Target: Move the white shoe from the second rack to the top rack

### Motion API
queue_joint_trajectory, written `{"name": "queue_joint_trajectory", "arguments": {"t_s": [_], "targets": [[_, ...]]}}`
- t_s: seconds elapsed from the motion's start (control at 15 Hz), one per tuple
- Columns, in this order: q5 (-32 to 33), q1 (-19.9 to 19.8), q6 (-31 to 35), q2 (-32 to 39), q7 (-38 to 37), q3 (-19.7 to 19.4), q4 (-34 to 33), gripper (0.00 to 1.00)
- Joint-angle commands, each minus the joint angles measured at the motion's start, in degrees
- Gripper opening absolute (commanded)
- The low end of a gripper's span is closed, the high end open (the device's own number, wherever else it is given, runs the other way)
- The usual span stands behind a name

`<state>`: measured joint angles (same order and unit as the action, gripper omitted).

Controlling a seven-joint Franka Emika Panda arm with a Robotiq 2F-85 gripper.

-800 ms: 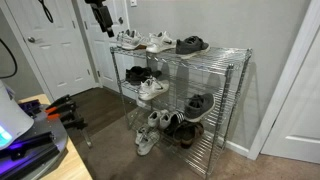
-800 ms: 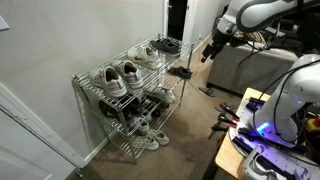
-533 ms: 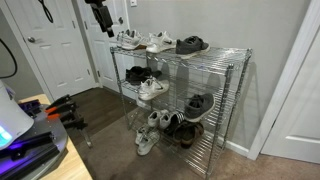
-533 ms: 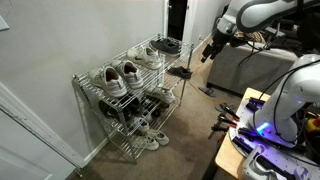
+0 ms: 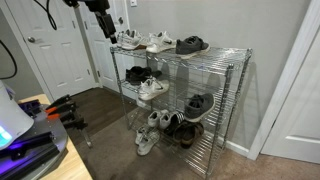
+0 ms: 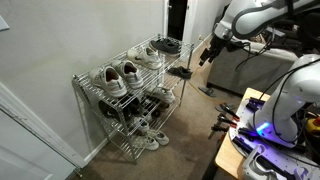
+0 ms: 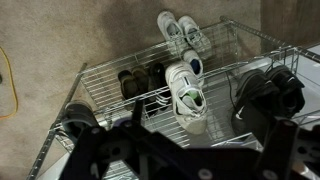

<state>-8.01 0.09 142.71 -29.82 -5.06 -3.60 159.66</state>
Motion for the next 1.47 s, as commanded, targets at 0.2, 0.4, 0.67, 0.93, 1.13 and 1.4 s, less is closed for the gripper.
{"name": "queue_joint_trajectory", "arguments": {"t_s": [0.2, 0.4, 0.67, 0.93, 1.13, 1.4], "targets": [[-10.86, 2.50, 21.37, 18.70, 0.64, -2.48, 0.04, 1.00], [-18.38, 5.35, 27.28, 25.04, 2.79, -3.47, 0.05, 1.00], [-34.01, 9.69, 31.24, 28.68, 7.00, -2.26, -0.11, 1.00], [-51.05, 12.41, 34.41, 31.12, 10.74, -0.49, -2.92, 1.00], [-60.43, 13.16, 36.44, 33.24, 13.22, 0.31, -5.41, 1.00], [-58.59, 12.82, 31.12, 32.58, 14.46, -0.23, -5.10, 1.00]]}}
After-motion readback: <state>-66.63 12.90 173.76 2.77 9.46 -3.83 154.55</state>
